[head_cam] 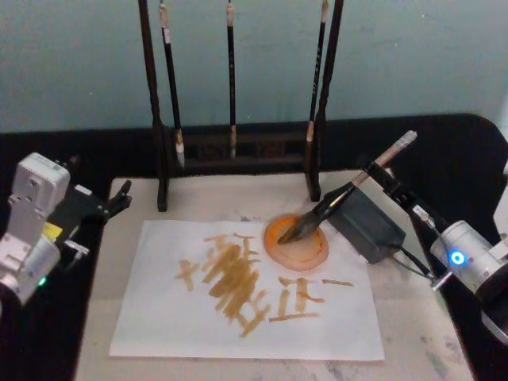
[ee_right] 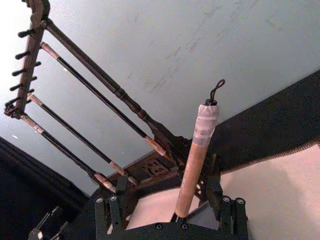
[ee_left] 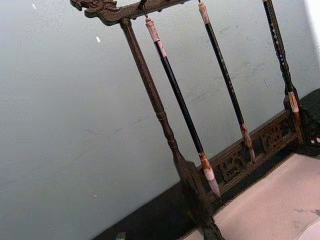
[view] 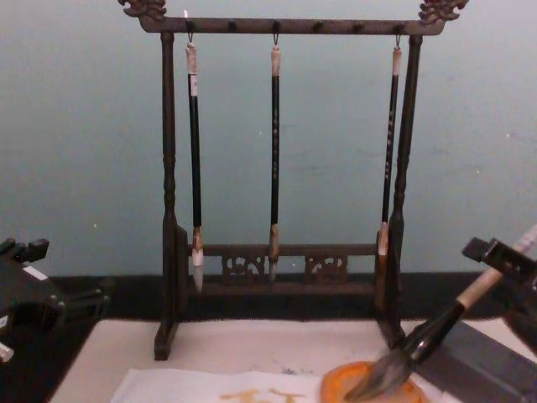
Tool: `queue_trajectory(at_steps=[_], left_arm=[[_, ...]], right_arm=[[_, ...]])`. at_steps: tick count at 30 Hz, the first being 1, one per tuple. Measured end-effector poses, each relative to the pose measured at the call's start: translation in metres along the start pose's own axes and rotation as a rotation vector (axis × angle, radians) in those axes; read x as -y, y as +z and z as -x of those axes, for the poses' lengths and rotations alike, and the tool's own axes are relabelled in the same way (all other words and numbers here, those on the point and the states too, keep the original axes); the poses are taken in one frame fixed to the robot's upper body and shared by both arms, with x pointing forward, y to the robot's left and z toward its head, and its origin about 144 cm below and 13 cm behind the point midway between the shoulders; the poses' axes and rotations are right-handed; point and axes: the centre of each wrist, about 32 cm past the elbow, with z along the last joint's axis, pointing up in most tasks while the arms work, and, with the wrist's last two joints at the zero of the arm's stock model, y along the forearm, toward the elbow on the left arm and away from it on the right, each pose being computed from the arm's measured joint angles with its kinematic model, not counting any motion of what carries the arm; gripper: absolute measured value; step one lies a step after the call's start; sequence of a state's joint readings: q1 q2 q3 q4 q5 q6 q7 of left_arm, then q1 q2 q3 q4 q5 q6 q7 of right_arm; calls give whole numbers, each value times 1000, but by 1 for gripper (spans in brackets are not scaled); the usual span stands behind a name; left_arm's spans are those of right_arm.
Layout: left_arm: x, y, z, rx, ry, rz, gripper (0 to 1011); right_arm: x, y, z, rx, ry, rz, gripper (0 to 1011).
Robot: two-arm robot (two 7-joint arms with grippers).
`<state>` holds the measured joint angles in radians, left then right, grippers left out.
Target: Pick up the brush from the inkstone, write on the paper, then place the brush back to its original position.
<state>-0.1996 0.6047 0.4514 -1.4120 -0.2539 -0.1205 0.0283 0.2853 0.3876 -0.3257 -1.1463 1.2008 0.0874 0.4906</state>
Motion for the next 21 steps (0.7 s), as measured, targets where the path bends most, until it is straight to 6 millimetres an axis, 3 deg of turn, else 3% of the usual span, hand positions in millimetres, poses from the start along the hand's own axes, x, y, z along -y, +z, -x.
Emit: queue_trajectory(at_steps=[12,21], left_arm=[[0,0,0,0,0,0,1010],[0,0,0,0,0,0,1010]], right_arm=[[32,-4,11,47,-40,-19,1000],[55,-11,36,262,-116,-44,1000]])
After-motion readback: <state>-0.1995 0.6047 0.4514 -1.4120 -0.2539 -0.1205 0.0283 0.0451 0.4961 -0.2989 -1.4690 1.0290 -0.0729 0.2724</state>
